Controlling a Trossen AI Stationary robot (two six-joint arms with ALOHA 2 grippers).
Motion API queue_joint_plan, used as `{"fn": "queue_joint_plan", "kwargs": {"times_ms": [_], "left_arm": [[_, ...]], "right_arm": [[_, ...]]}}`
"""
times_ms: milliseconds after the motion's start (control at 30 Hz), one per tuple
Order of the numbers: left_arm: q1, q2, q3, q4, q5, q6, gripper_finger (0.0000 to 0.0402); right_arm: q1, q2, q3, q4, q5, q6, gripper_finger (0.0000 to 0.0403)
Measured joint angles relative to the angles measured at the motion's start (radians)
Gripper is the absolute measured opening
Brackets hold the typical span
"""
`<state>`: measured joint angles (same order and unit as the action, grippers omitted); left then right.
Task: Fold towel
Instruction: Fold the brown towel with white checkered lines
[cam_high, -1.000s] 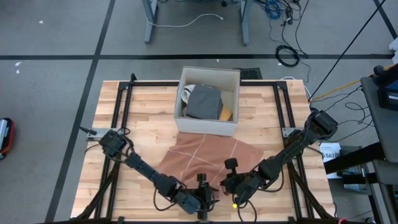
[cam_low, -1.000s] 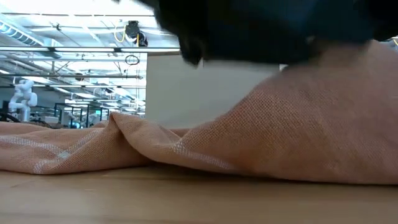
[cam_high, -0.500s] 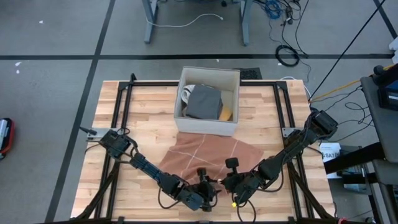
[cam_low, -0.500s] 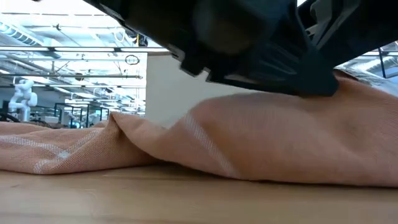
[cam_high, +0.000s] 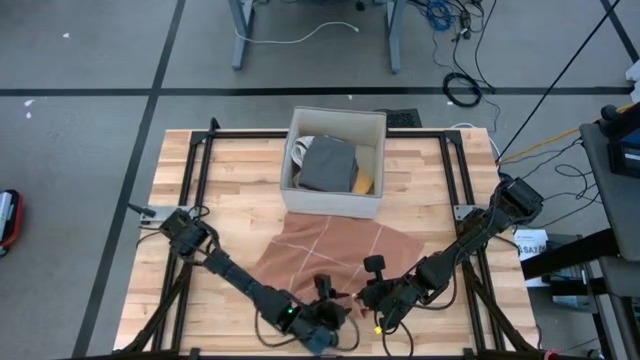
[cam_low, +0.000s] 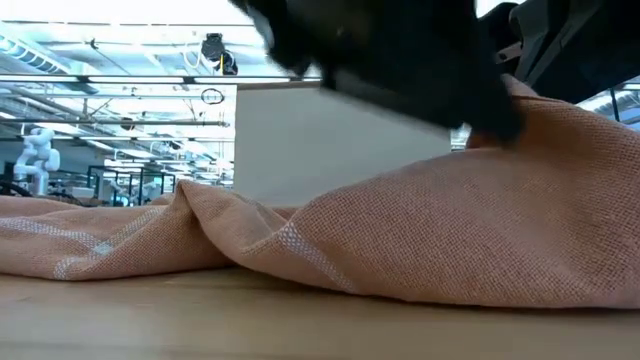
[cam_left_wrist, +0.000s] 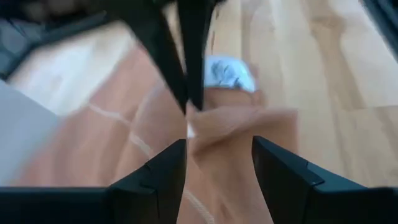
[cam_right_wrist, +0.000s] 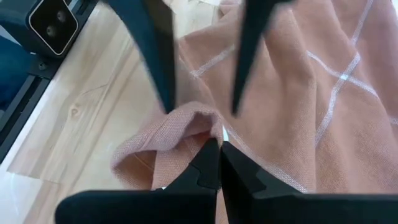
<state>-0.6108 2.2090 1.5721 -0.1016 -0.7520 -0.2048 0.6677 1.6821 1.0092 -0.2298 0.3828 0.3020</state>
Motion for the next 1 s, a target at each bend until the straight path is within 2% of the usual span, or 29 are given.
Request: {"fn": "queue_joint_plan", "kwargs": {"times_ms": [100,267,400,500,633,700,800,1000], "left_arm": [[0.027,0.016,-0.001,-0.042,0.025,-0.072,0.019],[0.051,0.015,-0.001,-0.015,0.111,-0.079,0.019],[0.072,0.015,-0.001,-0.018,0.125,-0.079,0.019],[0.079,0.015,-0.002,0.009,0.176,-0.035,0.019],[0.074,0.015,-0.001,0.061,0.312,0.037,0.019],[0.074,0.015,-0.002,0.062,0.325,0.049,0.0183],[0.069,0.015,-0.001,0.064,0.324,0.081,0.0152],[0.057,0.015,-0.002,0.079,0.323,0.137,0.0039]], "right_arm": [[0.007,0.0,0.0,0.0,0.001,0.001,0.0],[0.023,0.0,0.0,0.004,0.002,0.004,0.0],[0.024,0.0,0.0,0.015,0.003,0.002,0.0],[0.024,0.0,0.0,0.016,0.003,0.001,0.0],[0.024,0.0,0.0,0.016,0.003,0.001,0.0],[0.024,0.0,0.0,0.015,0.003,0.0,0.0],[0.024,0.0,0.0,0.01,0.003,0.001,0.0],[0.025,0.001,0.0,0.0,0.002,0.001,0.0]]}}
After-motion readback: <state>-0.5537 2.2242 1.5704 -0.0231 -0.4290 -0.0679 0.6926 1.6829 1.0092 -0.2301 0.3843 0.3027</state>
